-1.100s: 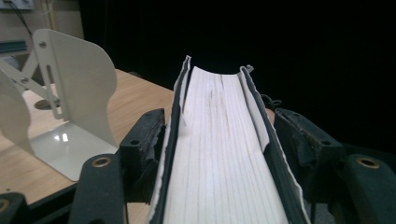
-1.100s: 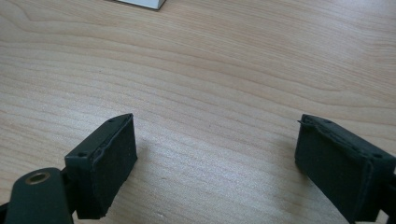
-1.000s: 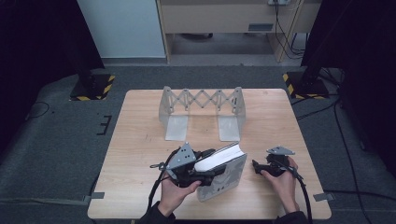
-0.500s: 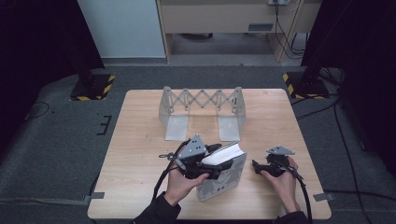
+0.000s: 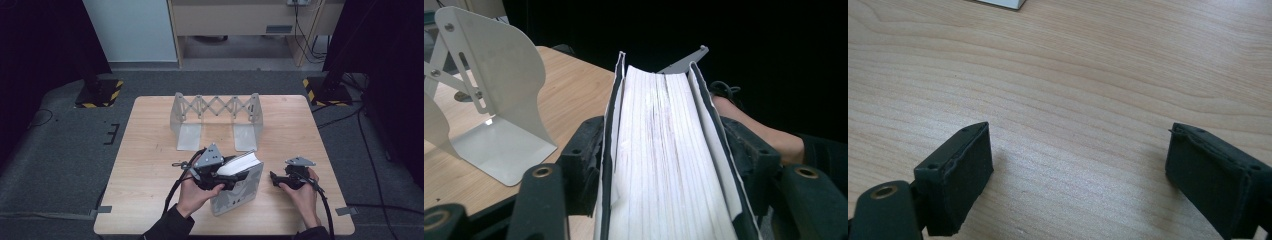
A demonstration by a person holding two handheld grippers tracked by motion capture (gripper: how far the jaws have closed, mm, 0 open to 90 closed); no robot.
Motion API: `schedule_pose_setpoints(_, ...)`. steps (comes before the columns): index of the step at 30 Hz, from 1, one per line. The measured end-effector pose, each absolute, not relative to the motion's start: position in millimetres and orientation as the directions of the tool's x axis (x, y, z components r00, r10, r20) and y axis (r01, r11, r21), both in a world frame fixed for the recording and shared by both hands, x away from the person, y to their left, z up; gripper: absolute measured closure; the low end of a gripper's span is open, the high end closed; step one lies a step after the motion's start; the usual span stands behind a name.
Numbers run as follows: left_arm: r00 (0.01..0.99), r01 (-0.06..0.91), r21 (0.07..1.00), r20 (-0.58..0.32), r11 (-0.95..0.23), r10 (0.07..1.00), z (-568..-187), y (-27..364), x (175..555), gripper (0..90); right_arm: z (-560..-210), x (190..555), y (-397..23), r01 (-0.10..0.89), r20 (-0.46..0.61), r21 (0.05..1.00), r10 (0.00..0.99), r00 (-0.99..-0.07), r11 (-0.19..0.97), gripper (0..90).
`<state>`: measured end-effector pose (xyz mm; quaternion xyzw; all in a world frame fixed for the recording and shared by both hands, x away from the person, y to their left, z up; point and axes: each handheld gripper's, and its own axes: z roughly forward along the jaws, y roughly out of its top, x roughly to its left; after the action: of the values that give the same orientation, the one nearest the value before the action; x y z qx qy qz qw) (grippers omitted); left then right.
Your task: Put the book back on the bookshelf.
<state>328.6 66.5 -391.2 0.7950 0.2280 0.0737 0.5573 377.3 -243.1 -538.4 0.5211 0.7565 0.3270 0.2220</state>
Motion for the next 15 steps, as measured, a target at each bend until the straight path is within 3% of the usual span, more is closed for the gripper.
schedule_pose_setpoints(6, 0.887, 0.287, 0.910, -0.134, -0.299, 0.442, -390.4, 64.4, 326.6, 39.0, -538.5, 377.3, -242.7, 0.642, 0.003, 0.727, 0.933, -0.359, 0.244, 11.8)
schedule_pose_setpoints(15, 0.897, 0.270, 0.907, -0.115, -0.324, 0.427, -390.1, 60.4, 319.6, 27.4, -538.5, 377.3, -242.4, 0.641, 0.001, 0.726, 0.932, -0.362, 0.249, 11.7)
